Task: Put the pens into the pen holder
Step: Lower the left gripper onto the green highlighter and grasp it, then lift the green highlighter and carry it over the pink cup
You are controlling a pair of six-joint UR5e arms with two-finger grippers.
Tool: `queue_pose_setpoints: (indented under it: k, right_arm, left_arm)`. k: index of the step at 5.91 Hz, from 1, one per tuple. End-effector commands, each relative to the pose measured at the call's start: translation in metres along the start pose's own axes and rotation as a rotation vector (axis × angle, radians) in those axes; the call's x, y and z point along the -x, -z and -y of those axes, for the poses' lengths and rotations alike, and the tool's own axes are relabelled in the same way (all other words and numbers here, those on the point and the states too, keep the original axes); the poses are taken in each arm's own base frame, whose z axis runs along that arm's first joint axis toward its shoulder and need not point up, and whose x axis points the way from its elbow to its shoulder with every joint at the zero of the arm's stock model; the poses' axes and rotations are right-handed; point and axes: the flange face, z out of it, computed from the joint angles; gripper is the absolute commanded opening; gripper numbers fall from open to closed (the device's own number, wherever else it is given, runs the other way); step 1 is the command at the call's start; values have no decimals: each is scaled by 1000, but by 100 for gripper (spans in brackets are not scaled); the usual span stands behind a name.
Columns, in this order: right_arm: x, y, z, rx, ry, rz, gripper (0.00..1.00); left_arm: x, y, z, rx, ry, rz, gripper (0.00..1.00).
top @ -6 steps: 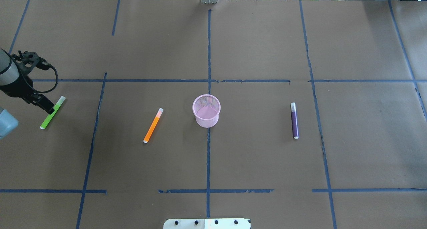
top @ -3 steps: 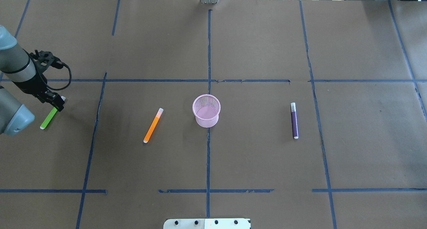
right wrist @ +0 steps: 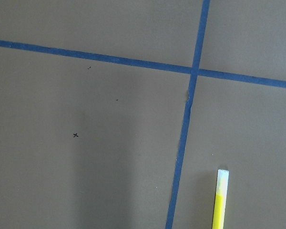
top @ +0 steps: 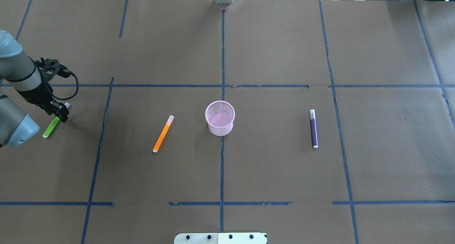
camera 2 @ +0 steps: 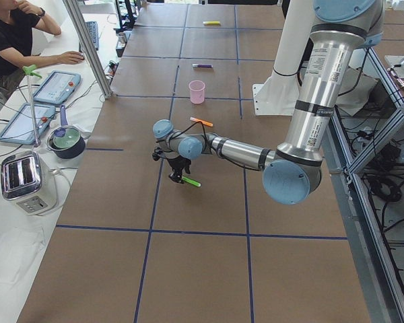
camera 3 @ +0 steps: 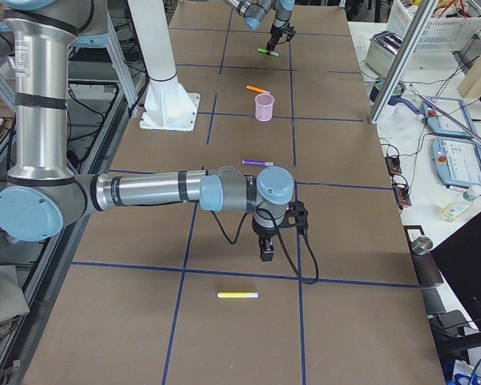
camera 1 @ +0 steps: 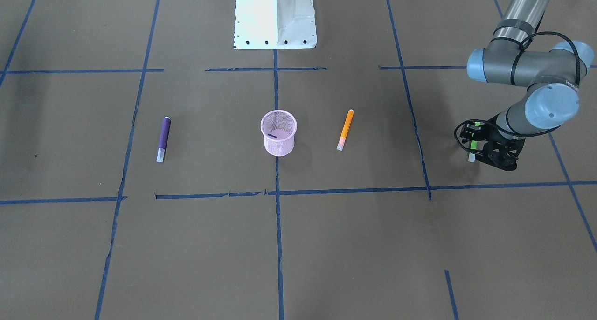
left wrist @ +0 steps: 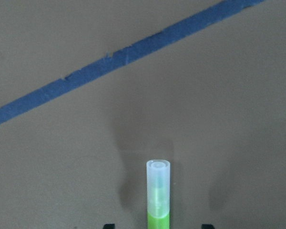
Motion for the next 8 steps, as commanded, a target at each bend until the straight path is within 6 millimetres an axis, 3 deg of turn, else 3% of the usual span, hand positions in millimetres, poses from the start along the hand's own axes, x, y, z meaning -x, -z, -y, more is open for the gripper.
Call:
queue_pose_setpoints:
  k: [1,2,3,4,6,7,8]
  right_arm:
    - [0,0,0,0,0,0,100]
    - [0,0,0,0,0,0,100]
    - [-1,-1,0,1,-1,0,100]
    - [1,1,1,-2,2,1,100]
    - [4,3,3,-9,9,5,100]
    - [5,3,3,-9,11,12,100]
    - [6,3,4,-10,11,21,100]
  left_arm:
    - [-1,-2,0,4,-4,0,28]
    - [0,-2,-1,4,-2,0,5]
    - [-4,2,1,-4,-6,-2,0]
    - [-33,30,8,-41,-37,-65,0]
    - [-157,147,51,-238,-58,-183,0]
    - [-257,202,61,-341,-26,-278,0]
    - [-322,215,69,-450,-36,-333,0]
